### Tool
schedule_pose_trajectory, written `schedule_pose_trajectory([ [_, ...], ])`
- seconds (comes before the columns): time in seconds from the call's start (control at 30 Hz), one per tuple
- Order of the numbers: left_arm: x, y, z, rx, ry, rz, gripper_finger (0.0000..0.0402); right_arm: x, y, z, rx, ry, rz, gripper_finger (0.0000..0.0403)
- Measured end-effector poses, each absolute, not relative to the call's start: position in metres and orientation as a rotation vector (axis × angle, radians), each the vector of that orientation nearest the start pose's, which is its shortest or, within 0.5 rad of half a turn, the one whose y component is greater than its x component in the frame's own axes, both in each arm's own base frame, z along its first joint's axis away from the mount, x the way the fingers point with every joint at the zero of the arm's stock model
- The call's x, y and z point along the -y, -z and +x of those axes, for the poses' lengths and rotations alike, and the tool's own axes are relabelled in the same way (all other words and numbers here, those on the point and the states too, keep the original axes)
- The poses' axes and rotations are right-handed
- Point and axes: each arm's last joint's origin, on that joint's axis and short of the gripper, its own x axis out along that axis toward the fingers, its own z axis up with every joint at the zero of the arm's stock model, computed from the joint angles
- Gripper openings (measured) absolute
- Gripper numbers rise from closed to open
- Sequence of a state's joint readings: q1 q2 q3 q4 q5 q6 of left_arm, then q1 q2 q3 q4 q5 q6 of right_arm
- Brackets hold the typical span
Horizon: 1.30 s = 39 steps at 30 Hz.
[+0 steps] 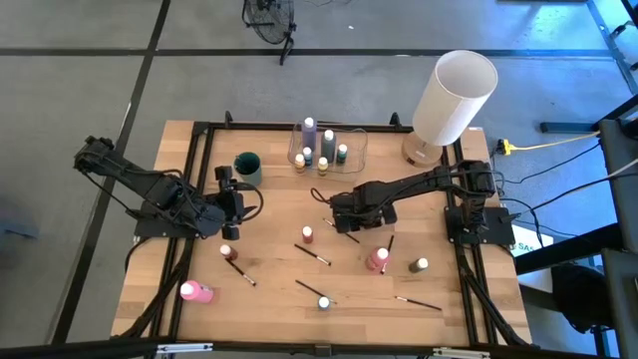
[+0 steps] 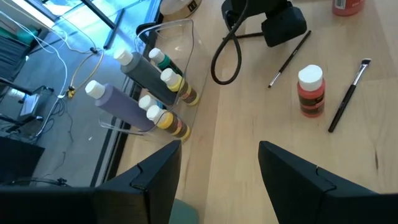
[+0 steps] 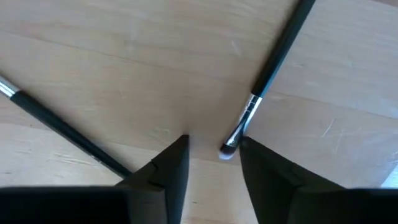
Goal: Pick & Place Paint Supplies
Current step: Put the silver paint brush into the green cup
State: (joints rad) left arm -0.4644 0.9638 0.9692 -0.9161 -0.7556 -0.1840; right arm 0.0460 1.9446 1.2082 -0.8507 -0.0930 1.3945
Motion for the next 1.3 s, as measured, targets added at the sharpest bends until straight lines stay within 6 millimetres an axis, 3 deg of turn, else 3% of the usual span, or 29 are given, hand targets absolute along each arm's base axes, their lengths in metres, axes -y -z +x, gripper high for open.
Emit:
schedule_pose_trajectory([
  [0.4,0.056,-0.289,0.159,-0.754,-0.385,0.395,0.0210,-0.019,-0.132,0.336,-1.383,0.996,1.087,0.0068],
  [1.3,0.056,-0.290,0.159,-0.748,-0.395,0.384,0.0210,-0.020,-0.132,0.335,-1.381,1.007,1.051,0.0003],
])
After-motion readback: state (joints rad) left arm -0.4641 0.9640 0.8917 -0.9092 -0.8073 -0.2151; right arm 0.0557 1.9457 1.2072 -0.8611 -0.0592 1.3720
